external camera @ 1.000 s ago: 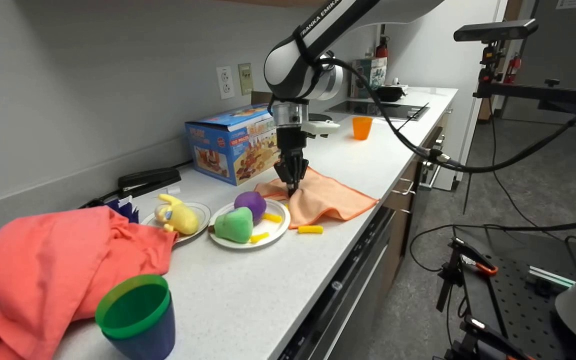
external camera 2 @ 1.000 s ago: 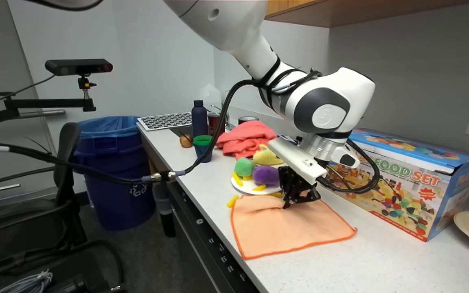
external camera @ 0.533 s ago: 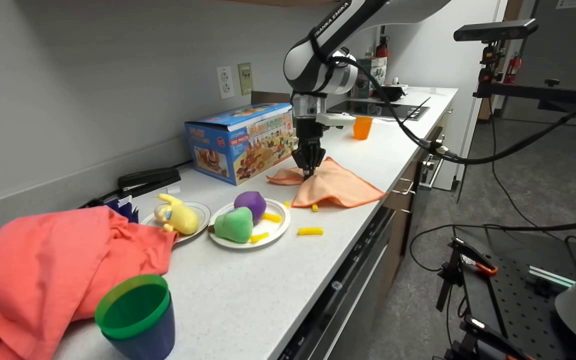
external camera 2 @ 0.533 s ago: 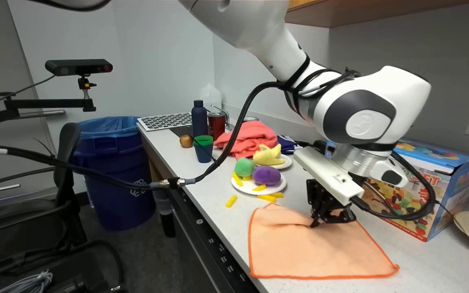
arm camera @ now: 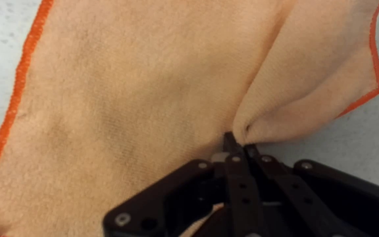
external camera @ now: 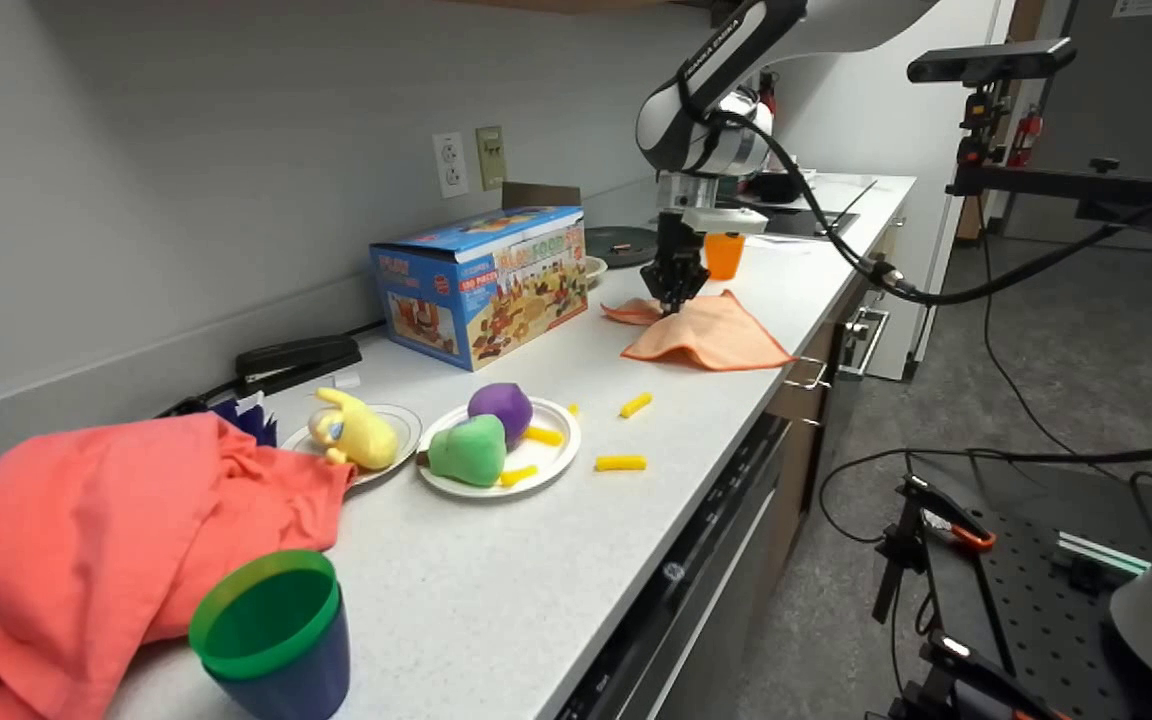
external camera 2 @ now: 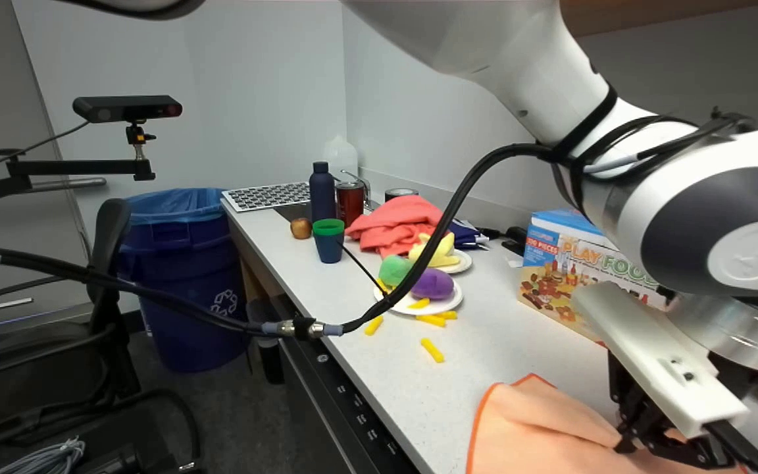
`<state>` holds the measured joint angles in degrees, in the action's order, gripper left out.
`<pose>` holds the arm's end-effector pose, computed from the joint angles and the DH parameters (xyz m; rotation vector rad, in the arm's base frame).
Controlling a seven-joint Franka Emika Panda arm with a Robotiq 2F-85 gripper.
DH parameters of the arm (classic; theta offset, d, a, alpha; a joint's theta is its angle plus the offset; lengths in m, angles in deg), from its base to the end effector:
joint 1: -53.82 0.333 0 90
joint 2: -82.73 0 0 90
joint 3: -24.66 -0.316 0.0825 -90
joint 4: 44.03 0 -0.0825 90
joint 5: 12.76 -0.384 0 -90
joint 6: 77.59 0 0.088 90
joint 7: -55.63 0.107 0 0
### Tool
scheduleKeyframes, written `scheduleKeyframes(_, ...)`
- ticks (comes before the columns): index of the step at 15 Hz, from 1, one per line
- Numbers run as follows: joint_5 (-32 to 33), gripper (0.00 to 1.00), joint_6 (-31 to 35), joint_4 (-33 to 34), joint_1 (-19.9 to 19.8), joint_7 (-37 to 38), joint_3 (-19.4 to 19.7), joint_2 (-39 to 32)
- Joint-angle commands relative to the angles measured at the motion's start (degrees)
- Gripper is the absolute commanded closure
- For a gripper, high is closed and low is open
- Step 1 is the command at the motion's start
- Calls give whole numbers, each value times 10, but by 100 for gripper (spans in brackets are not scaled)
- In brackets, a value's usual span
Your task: Wipe the counter with the cloth
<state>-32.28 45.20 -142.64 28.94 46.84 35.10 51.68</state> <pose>0.5515 -0.3601 0.2685 -2.7842 0.9276 0.0418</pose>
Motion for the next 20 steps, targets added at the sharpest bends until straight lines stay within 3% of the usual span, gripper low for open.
scheduleKeyframes(1, -17, 99, 22, 17, -23, 30, 11, -25)
scheduleKeyframes(4, -18, 99, 19, 8, -26, 30, 5, -20)
scheduleKeyframes(9, -7, 99, 8, -24, 6, -17, -35, 1)
scheduleKeyframes(11, 0, 99, -17, -30, 23, -31, -52, 6)
scheduleKeyframes(16, 66, 99, -110, -39, 88, 7, -50, 20)
scheduleKeyframes(20, 93, 99, -134, -48, 115, 8, -54, 24)
